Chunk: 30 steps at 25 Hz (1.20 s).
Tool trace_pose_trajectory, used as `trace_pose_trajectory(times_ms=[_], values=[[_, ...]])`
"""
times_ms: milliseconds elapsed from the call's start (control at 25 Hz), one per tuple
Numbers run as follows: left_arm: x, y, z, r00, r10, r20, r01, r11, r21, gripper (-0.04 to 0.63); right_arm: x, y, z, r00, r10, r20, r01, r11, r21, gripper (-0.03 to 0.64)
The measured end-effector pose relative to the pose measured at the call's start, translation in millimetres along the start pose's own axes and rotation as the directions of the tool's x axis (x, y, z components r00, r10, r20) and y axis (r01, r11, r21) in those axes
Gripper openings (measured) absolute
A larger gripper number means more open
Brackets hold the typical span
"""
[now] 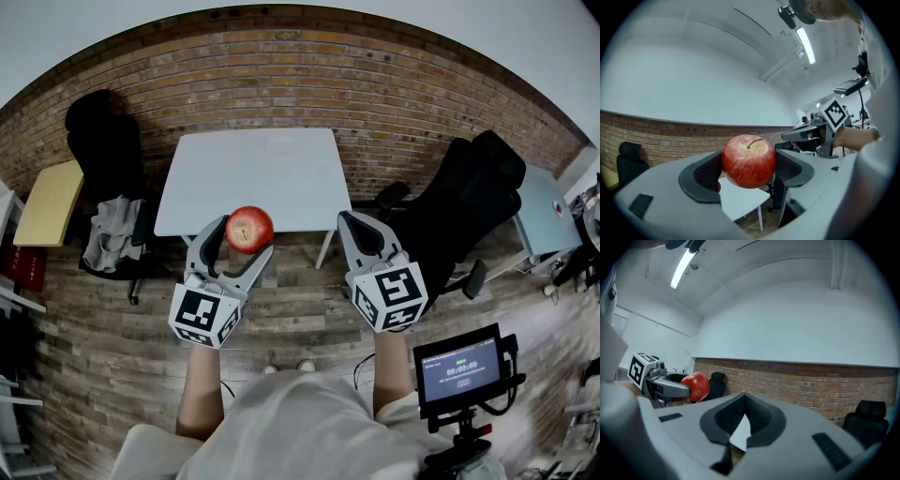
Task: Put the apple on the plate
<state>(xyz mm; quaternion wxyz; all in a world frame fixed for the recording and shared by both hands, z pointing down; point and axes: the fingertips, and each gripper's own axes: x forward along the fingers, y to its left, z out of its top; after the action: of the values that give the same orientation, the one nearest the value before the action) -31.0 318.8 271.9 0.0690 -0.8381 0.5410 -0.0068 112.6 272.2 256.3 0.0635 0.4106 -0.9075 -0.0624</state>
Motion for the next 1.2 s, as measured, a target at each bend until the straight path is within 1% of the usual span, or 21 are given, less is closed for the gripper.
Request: trace_pose_trajectory(times_ms=[120, 280, 360, 640, 840, 1000, 1200], values=[[-0.5, -0.8, -1.2, 1.0, 0.004, -0.001, -0.004, 1.0, 0.0, 0.366, -1.2, 0.1, -0.7, 1.0, 0.008, 0.006, -0.008, 1.0, 0.01, 0.002], [-0.1, -5.1, -2.9, 1.0, 0.012, 0.0, -0.012, 1.0, -0.001, 0.366, -5.9, -1.3, 0.3, 0.998, 0.037, 0.044, -0.039, 0.998, 0.054, 0.002], [2.2, -8.2, -5.9, 1.0, 0.016, -0.001, -0.016, 1.0, 0.0, 0.366, -7.4, -4.7, -2.9, 0.998, 0.035, 0.049, -0.038, 0.998, 0.051, 0.002], [34.2, -19.2, -6.1, 1.0, 0.026, -0.011, -0.026, 1.0, -0.012, 0.365, -8.1, -36.7, -6.9, 0.998, 0.042, 0.039, -0.043, 0.998, 0.051, 0.002], [38.3, -27.2, -10.6, 0.999, 0.034, -0.003, -0.034, 0.999, -0.01, 0.365, -14.1, -44.3, -17.9, 0.999, 0.04, 0.036, -0.042, 0.997, 0.058, 0.002], [57.6, -39.9, -4.4, 0.998, 0.051, -0.02, -0.052, 0.999, -0.015, 0.366, -16.5, -68.2, -23.0, 0.998, 0.063, 0.016, -0.064, 0.995, 0.078, 0.002], [65.7, -49.5, -10.4, 0.998, 0.056, -0.033, -0.057, 0.998, -0.013, 0.366, -16.4, -75.5, -37.8, 0.996, 0.084, -0.002, -0.084, 0.992, 0.093, 0.002]])
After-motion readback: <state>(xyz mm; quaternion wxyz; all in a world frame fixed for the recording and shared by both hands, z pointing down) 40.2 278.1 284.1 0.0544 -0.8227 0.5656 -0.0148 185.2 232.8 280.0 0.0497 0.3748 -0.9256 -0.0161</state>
